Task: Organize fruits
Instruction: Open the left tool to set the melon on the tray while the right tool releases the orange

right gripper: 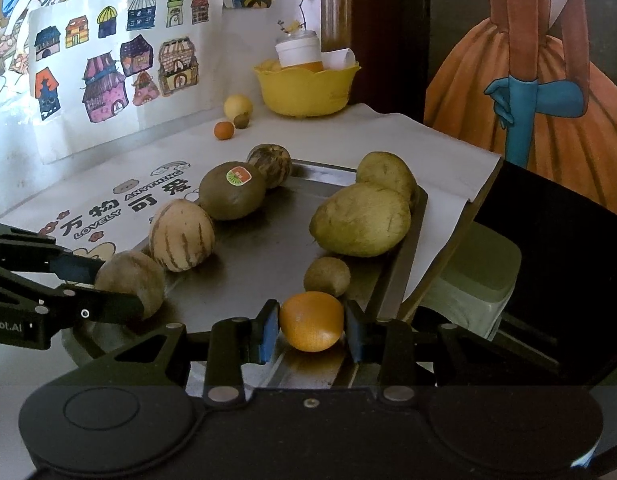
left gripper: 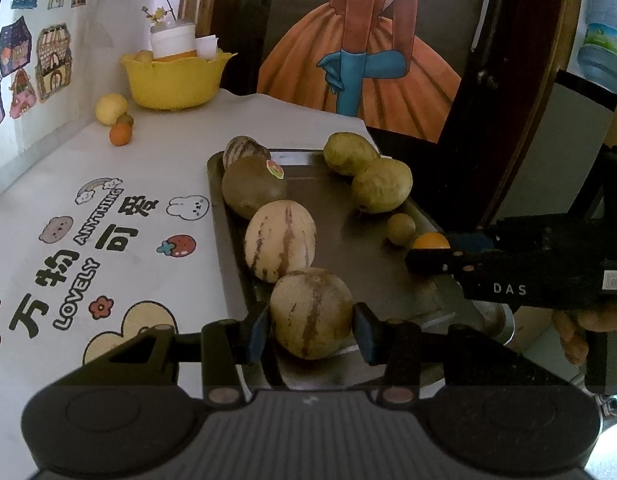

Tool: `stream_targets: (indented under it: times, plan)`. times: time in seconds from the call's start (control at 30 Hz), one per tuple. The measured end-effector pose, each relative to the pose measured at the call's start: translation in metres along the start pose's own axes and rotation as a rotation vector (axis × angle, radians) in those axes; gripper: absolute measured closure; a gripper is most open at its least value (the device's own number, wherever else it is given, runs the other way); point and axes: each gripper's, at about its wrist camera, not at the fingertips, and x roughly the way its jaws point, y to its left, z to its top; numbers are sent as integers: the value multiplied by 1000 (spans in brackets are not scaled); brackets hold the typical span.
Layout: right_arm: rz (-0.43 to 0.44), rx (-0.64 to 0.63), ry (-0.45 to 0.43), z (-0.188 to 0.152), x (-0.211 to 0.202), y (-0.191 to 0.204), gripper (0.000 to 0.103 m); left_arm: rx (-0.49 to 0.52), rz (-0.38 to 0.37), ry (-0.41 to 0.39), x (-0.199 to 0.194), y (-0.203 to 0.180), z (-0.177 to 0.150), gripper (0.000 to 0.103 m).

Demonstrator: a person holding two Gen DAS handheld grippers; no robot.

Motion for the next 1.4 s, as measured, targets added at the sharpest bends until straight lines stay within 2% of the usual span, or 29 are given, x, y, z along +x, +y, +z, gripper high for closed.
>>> stream_targets:
  times: [0.43,0.93,1.03,1.1,1.17,1.4]
  plan:
    - [-2,8,-1,-2,-1,0,66,0,0,2,0,-1,-1,54]
    - [25,15,-5,-3,-5,-3,57,-2,-10,8,-5,-2,-6,52]
    - [34,22,-21,-2,-10,-3,50,2,-12,8,-13,-2,-7,50]
    - [41,27,-32,-1,-15,-2,41,2,-6,-2,-20,-2,-9,43]
    - [48,41,-41,0,-19,-2,25,-6,9,-12,-27,-2,-10,36]
    - [49,62,-91,1,-37,2,5,-59,31,-64,-56,11,-14,17]
